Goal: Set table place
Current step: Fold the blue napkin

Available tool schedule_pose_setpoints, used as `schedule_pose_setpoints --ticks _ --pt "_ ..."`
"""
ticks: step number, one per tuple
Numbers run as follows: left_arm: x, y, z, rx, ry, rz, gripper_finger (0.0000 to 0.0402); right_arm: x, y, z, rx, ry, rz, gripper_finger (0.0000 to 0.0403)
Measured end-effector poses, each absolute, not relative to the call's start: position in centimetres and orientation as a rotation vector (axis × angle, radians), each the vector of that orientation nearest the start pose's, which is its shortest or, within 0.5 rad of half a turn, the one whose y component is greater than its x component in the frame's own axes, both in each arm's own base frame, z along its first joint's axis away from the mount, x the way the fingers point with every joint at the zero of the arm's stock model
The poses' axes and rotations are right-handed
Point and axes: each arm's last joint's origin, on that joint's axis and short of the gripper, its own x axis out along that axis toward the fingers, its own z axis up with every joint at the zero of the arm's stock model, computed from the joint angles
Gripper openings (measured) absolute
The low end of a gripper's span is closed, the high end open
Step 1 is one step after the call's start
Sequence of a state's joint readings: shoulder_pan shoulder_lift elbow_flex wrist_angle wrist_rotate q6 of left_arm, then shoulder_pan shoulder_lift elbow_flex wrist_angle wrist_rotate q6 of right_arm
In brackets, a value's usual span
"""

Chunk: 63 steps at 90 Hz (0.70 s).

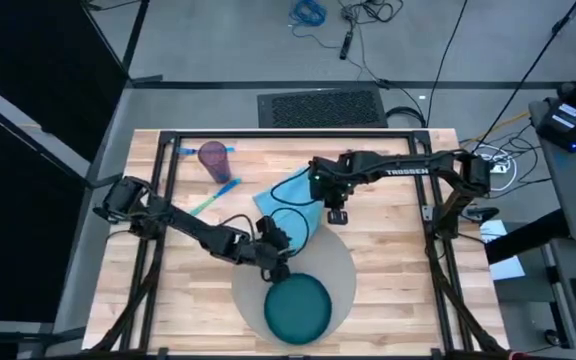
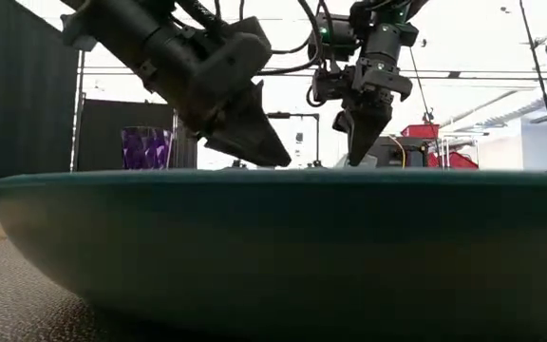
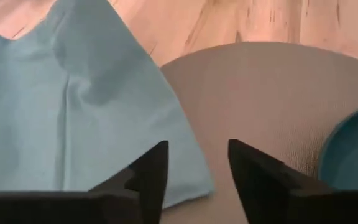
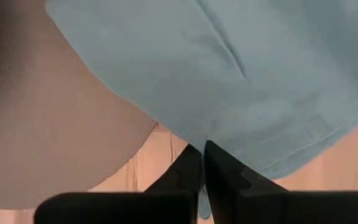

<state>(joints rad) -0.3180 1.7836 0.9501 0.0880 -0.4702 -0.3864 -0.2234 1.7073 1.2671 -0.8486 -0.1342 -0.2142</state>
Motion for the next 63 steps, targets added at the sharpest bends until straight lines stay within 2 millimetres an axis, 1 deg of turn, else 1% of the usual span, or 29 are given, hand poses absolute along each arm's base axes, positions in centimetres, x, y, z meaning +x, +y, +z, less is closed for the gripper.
schedule_pose_setpoints --ticks 6,12,22,35,49,63 --pt "34.0 -9.9 15.7 -0.085 0.648 0.262 0.0184 32.3 -6.9 22.2 0.041 1.266 0.061 0.0000" --pt "34.1 -10.0 15.2 -0.081 0.664 0.240 0.0190 32.2 -7.1 22.2 0.045 1.265 0.058 0.0000" --pt "34.5 -9.9 14.1 -0.043 0.690 0.218 0.0194 32.2 -7.3 22.2 0.051 1.265 0.050 0.0000" --pt "34.7 -9.4 13.2 -0.009 0.704 0.250 0.0195 32.2 -7.4 22.2 0.060 1.262 0.043 0.0000" --pt "34.9 -8.8 13.2 -0.009 0.706 0.257 0.0195 32.2 -7.3 22.2 0.064 1.266 0.043 0.0000" --pt "35.0 -8.9 13.0 -0.023 0.714 0.234 0.0195 32.2 -7.3 22.2 0.064 1.267 0.043 0.0000"
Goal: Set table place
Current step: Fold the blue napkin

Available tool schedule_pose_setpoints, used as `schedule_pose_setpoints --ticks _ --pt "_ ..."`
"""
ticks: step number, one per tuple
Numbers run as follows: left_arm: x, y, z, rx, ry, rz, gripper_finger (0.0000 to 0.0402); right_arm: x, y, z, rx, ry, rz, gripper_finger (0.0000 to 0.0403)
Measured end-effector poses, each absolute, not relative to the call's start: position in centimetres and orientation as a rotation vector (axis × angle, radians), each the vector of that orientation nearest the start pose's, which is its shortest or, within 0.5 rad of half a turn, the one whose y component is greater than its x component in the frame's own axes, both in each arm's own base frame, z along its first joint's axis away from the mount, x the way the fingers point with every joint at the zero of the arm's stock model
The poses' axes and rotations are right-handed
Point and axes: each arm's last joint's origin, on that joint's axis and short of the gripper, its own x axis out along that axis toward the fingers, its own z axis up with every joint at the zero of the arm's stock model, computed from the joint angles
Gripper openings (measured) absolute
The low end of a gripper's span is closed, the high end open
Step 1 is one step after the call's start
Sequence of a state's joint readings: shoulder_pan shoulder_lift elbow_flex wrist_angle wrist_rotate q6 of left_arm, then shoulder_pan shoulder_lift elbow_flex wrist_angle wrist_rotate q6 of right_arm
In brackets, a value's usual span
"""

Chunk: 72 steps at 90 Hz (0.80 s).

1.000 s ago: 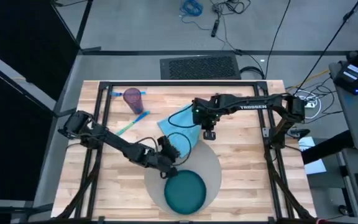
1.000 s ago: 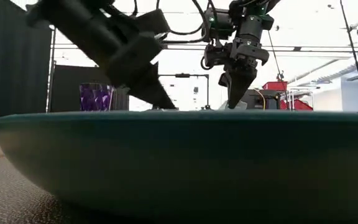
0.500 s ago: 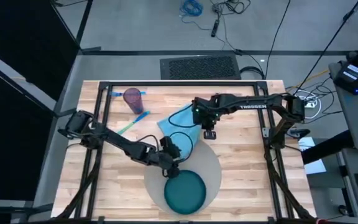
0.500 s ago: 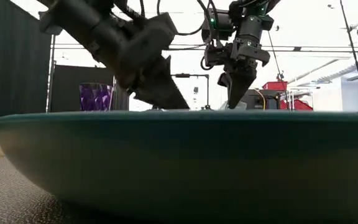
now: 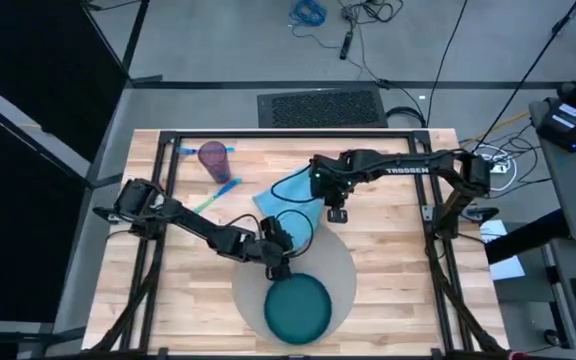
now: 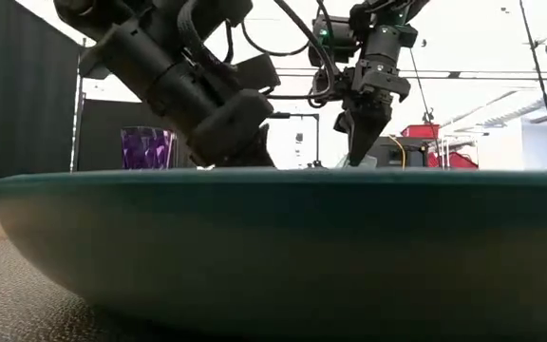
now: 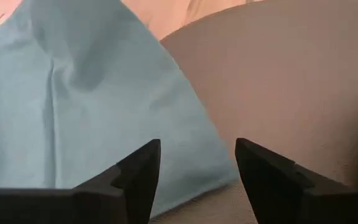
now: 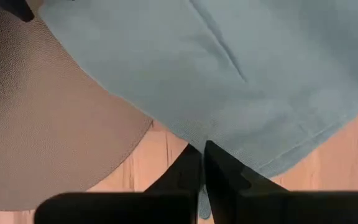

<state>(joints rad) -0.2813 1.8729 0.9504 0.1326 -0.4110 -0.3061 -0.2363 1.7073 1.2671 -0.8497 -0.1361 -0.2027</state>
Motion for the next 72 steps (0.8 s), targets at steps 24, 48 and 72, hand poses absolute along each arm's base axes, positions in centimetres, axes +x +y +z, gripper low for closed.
schedule_pose_setpoints --ticks 24,48,72 --pt "35.5 -9.0 10.5 -0.031 0.749 0.211 0.0195 32.2 -7.3 22.2 0.070 1.268 0.038 0.0000" --pt "35.5 -9.2 10.7 -0.016 0.746 0.203 0.0154 32.1 -7.3 22.2 0.072 1.275 0.039 0.0000" --pt "35.6 -9.5 10.9 0.044 0.740 0.211 0.0010 32.1 -7.3 22.2 0.076 1.276 0.037 0.0000"
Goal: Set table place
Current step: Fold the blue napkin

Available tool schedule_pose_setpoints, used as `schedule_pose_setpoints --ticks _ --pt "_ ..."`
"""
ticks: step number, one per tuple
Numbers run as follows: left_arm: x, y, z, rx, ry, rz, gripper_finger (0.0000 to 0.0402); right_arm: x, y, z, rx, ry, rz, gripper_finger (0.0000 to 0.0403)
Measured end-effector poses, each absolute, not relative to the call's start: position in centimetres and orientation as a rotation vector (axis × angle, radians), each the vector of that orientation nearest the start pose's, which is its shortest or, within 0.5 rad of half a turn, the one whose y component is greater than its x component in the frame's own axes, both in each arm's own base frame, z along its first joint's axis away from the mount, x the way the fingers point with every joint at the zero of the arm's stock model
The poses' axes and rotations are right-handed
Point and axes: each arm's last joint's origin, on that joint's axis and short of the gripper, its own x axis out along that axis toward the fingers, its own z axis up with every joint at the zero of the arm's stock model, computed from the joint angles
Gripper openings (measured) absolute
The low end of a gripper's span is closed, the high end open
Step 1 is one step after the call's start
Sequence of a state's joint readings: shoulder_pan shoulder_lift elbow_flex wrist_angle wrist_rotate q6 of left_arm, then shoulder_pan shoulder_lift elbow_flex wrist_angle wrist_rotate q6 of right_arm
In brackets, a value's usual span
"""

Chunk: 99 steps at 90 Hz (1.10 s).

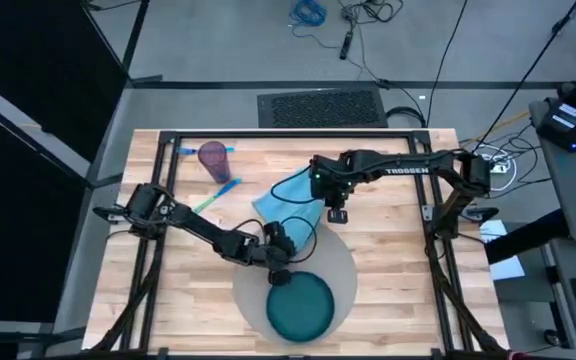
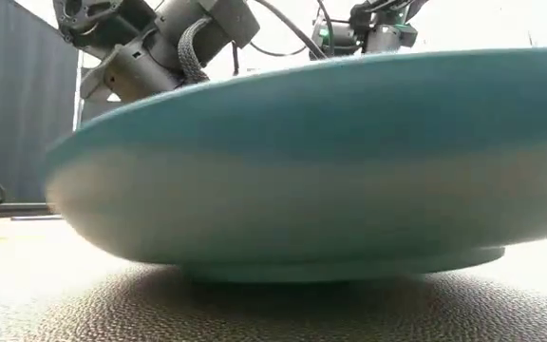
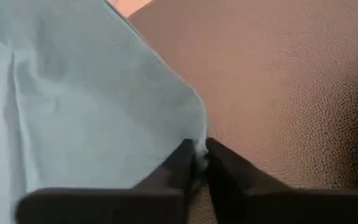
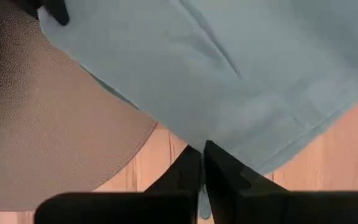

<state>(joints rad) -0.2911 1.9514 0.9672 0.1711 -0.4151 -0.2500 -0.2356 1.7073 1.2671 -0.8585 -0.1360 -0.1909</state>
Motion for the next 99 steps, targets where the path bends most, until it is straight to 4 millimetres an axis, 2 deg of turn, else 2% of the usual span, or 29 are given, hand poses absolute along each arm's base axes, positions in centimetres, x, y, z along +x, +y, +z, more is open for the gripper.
schedule_pose_setpoints --ticks 12,26,45,53,83,99 --pt "35.4 -9.8 11.8 0.086 0.710 0.236 0.0002 32.1 -7.3 22.2 0.073 1.279 0.033 0.0000" --pt "34.8 -10.3 14.5 0.096 0.653 0.269 0.0001 31.6 -7.3 22.1 0.092 1.325 0.031 0.0000" --pt "32.9 -10.7 18.3 0.100 0.608 0.332 0.0000 30.9 -7.5 22.0 0.143 1.390 0.017 0.0000" --pt "32.1 -10.4 18.6 0.099 0.644 0.382 0.0000 31.2 -7.7 22.0 0.135 1.358 0.011 0.0000" --pt "31.1 -8.7 17.0 0.110 0.771 0.503 0.0000 32.5 -10.1 22.6 0.090 1.152 -0.054 0.0000" --pt "31.5 -8.2 17.3 0.101 0.755 0.519 0.0000 32.2 -10.5 22.5 0.089 1.178 -0.088 0.0000"
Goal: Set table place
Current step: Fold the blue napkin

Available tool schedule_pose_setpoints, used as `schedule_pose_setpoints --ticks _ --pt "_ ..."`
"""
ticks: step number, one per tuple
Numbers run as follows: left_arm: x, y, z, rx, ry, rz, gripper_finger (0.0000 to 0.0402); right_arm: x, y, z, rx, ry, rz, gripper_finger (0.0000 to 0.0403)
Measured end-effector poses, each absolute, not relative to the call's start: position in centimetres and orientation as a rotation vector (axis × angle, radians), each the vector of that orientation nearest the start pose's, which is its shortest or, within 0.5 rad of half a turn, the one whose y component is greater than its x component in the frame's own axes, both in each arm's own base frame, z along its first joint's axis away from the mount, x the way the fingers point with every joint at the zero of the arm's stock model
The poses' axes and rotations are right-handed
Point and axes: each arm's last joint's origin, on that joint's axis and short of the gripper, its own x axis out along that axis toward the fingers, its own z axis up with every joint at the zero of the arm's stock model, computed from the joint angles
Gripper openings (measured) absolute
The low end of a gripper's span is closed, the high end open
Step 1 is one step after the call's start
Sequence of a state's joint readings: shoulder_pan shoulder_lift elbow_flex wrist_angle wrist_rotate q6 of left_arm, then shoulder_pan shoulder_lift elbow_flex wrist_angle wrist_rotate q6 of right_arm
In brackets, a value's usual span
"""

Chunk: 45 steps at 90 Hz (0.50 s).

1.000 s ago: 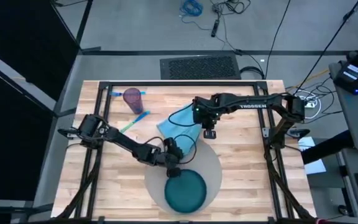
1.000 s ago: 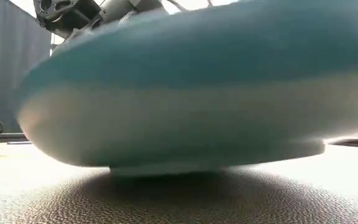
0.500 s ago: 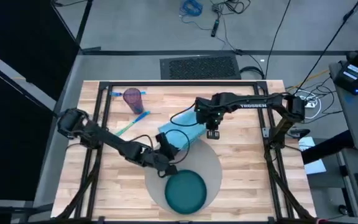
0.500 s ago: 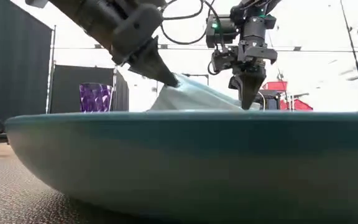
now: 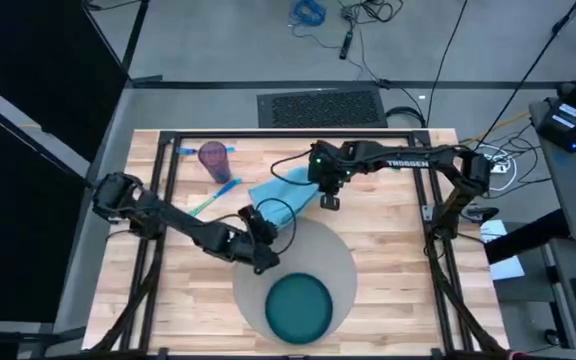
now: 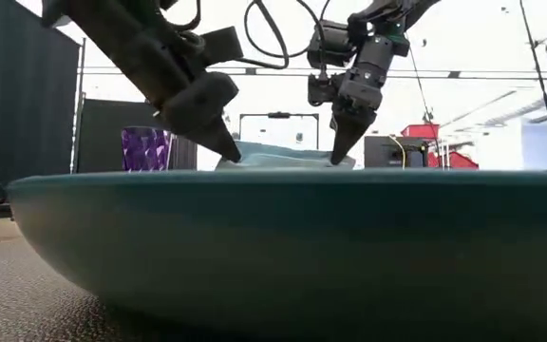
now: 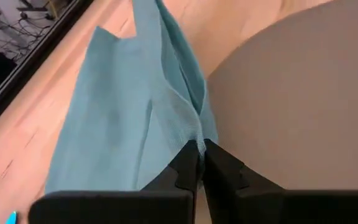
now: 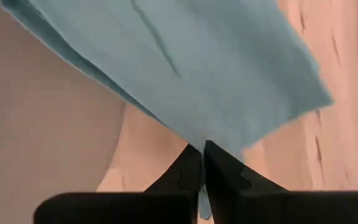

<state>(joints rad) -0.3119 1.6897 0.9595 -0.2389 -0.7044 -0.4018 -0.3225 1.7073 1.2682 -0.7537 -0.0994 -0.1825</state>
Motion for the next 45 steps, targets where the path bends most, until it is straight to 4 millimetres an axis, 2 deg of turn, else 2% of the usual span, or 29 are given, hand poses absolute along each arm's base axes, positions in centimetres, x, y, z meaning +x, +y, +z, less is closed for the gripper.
schedule_pose_setpoints --ticks 8,16,35,45 --pt "31.9 -8.3 17.9 0.131 0.744 0.496 0.0000 32.1 -10.1 22.5 0.089 1.200 -0.079 0.0000" --pt "32.2 -8.2 19.3 0.180 0.721 0.475 0.0000 32.3 -10.0 23.0 0.051 1.162 -0.111 0.0000" --pt "32.0 -6.8 23.7 0.315 0.638 0.503 0.0000 32.8 -10.2 27.0 -0.055 0.984 -0.223 0.0000" --pt "30.9 -5.8 26.2 0.361 0.593 0.530 0.0000 32.7 -10.4 29.7 -0.123 0.910 -0.300 0.0000"
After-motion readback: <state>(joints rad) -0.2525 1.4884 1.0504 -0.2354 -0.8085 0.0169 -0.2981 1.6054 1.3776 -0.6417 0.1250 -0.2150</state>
